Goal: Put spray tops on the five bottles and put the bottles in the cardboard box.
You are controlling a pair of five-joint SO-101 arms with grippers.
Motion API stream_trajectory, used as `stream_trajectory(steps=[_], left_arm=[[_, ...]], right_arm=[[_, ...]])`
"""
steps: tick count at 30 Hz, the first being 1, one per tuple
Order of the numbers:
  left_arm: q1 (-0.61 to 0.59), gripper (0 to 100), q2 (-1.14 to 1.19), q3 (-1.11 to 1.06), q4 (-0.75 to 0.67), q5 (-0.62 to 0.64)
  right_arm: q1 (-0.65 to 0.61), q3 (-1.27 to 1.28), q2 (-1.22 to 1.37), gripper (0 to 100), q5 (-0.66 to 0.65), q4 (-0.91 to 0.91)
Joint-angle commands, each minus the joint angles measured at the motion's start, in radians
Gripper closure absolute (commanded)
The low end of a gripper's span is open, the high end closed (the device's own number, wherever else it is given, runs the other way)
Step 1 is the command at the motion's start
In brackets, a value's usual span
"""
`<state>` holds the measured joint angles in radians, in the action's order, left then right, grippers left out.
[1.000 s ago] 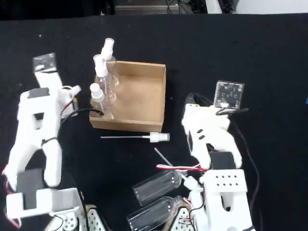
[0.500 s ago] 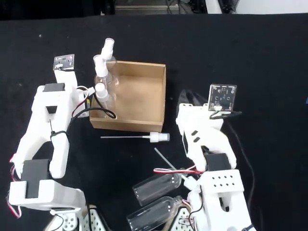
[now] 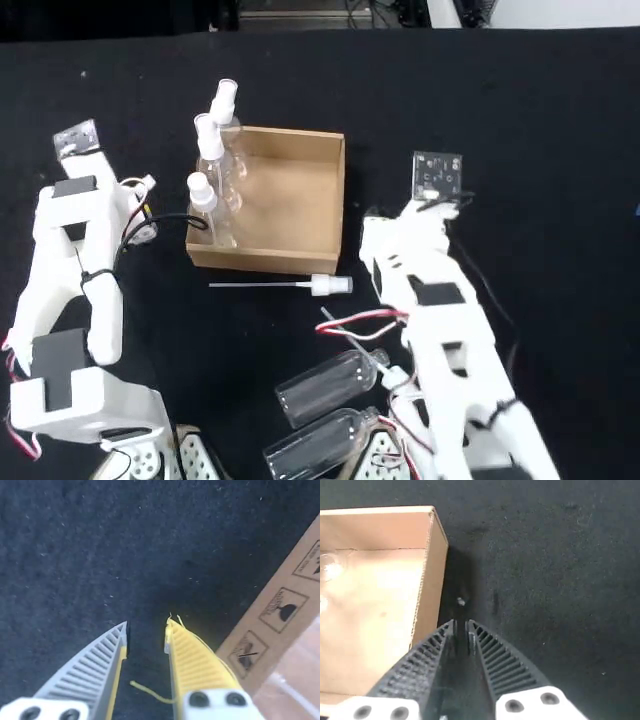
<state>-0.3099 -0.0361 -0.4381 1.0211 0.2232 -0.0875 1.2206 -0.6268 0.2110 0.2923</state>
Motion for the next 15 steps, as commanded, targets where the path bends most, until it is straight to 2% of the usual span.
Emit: stream_trajectory(steps=[1, 5, 10, 15], left_arm=[[0.024, 88, -0.008, 0.045, 0.012, 0.117], [0.077, 88, -0.012, 0.002, 0.011, 0.278], [0.117, 88, -0.008, -0.012, 0.012, 0.434], [0.088, 88, -0.008, -0.018, 0.015, 0.480]], right_arm=[[-0.018, -0.094, 0.062, 97.3, 0.127, -0.028], [-0.014, -0.116, 0.099, 97.2, 0.221, -0.028], [-0.018, -0.114, 0.101, 97.2, 0.236, -0.028], [-0.018, -0.116, 0.107, 97.2, 0.233, -0.028]])
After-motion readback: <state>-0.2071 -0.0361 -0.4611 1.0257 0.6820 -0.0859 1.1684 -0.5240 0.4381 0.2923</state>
